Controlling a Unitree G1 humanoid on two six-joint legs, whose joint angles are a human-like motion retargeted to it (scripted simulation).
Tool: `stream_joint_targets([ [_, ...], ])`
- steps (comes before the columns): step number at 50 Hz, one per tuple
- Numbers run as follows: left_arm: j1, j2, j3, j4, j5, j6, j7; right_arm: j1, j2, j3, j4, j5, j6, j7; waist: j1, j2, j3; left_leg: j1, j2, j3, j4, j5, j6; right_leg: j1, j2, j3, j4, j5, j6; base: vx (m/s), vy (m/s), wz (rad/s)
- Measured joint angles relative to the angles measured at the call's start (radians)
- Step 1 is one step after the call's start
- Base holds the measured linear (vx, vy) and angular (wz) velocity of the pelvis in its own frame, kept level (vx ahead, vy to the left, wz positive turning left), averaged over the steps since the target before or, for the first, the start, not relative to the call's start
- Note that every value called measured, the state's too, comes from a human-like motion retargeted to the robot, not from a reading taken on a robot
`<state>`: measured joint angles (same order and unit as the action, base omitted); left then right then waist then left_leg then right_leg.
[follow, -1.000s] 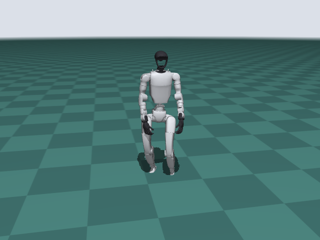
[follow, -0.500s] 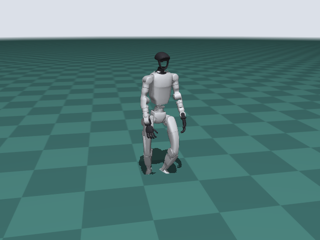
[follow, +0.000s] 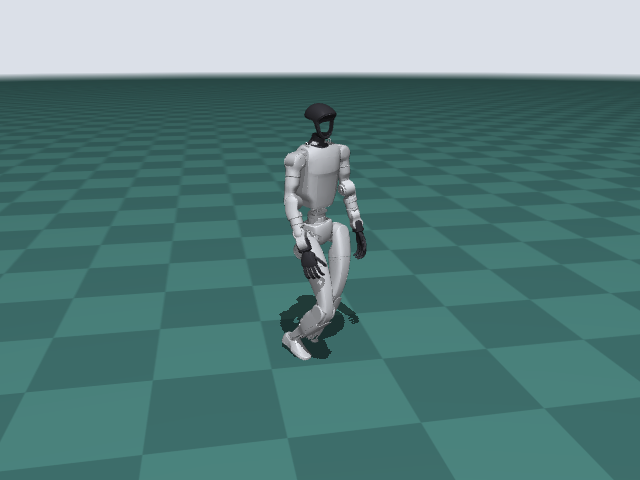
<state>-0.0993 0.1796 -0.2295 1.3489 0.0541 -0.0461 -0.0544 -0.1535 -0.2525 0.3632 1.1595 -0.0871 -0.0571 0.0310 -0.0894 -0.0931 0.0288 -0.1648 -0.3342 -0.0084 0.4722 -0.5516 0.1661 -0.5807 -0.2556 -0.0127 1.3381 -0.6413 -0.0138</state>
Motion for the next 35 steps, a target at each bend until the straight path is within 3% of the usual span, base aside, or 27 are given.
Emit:
stream_joint_targets([
  [5, -0.002, 0.008, 0.015, -0.007, -0.014, 0.003, 0.010, 0.015, -0.004, -0.028, -0.002, 0.026, 0.003, -0.022, -0.029, 0.038, 0.010, 0.030, 0.025, -0.029, 0.003, -0.040, 0.004, -0.080, 0.079, -0.002, -0.123, 0.024, 0.006, 0.24, 0.02, 0.20],
  [14, -0.048, 0.032, 0.023, -0.055, -0.042, -0.026, 0.039, 0.024, 0.000, -0.083, 0.040, 0.079, 0.006, -0.057, -0.012, 0.134, -0.012, -0.011, 0.138, -0.056, 0.149, -0.181, 0.012, -0.138, 0.283, -0.031, -0.634, 0.163, 0.071, 0.28, -0.03, -0.03],
  [18, -0.073, 0.037, 0.017, -0.074, -0.053, -0.033, 0.048, 0.042, 0.001, -0.102, 0.073, 0.097, 0.007, -0.066, -0.015, 0.150, -0.027, 0.010, 0.162, -0.072, 0.198, -0.211, 0.000, -0.118, 0.324, -0.032, -0.728, 0.220, 0.072, 0.35, -0.06, 0.07],
  [23, -0.076, 0.026, 0.008, -0.088, -0.074, -0.035, 0.041, 0.081, 0.003, -0.119, 0.106, 0.119, 0.010, -0.071, -0.039, 0.170, -0.027, 0.091, 0.203, -0.066, 0.324, -0.234, -0.033, -0.076, 0.363, -0.049, -0.622, 0.243, 0.038, 0.43, -0.07, 0.19],
  [25, -0.068, 0.020, 0.001, -0.090, -0.081, -0.035, 0.037, 0.096, 0.006, -0.121, 0.114, 0.125, 0.012, -0.074, -0.045, 0.185, -0.027, 0.102, 0.236, -0.070, 0.411, -0.216, -0.069, -0.058, 0.392, -0.060, -0.566, 0.236, 0.013, 0.48, -0.09, 0.14],
  [27, -0.061, 0.017, -0.012, -0.092, -0.088, -0.035, 0.028, 0.105, 0.001, -0.121, 0.114, 0.133, 0.015, -0.077, -0.054, 0.221, -0.018, 0.108, 0.313, -0.066, 0.511, -0.128, -0.135, 0.005, 0.439, -0.087, -0.585, 0.233, -0.022, 0.47, -0.11, 0.29],
  [31, -0.044, 0.017, -0.044, -0.113, -0.081, -0.033, 0.022, 0.113, -0.013, -0.117, 0.091, 0.144, 0.017, -0.085, -0.052, 0.264, -0.012, 0.016, 0.463, -0.030, 0.803, 0.198, -0.240, 0.079, 0.506, -0.120, -0.585, 0.192, -0.095, 0.43, -0.11, 0.29],
  [33, -0.044, 0.019, -0.058, -0.131, -0.074, -0.029, 0.027, 0.103, -0.026, -0.115, 0.074, 0.145, 0.017, -0.092, -0.038, 0.275, -0.010, -0.064, 0.518, -0.024, 0.945, 0.297, -0.249, 0.111, 0.533, -0.125, -0.594, 0.169, -0.123, 0.45, -0.10, 0.17],
  [35, -0.037, 0.018, -0.069, -0.142, -0.068, -0.029, 0.037, 0.095, -0.038, -0.107, 0.060, 0.142, 0.014, -0.105, -0.015, 0.279, -0.008, -0.139, 0.579, -0.005, 1.072, 0.300, -0.217, 0.133, 0.552, -0.126, -0.568, 0.131, -0.140, 0.46, -0.10, 0.12],
])
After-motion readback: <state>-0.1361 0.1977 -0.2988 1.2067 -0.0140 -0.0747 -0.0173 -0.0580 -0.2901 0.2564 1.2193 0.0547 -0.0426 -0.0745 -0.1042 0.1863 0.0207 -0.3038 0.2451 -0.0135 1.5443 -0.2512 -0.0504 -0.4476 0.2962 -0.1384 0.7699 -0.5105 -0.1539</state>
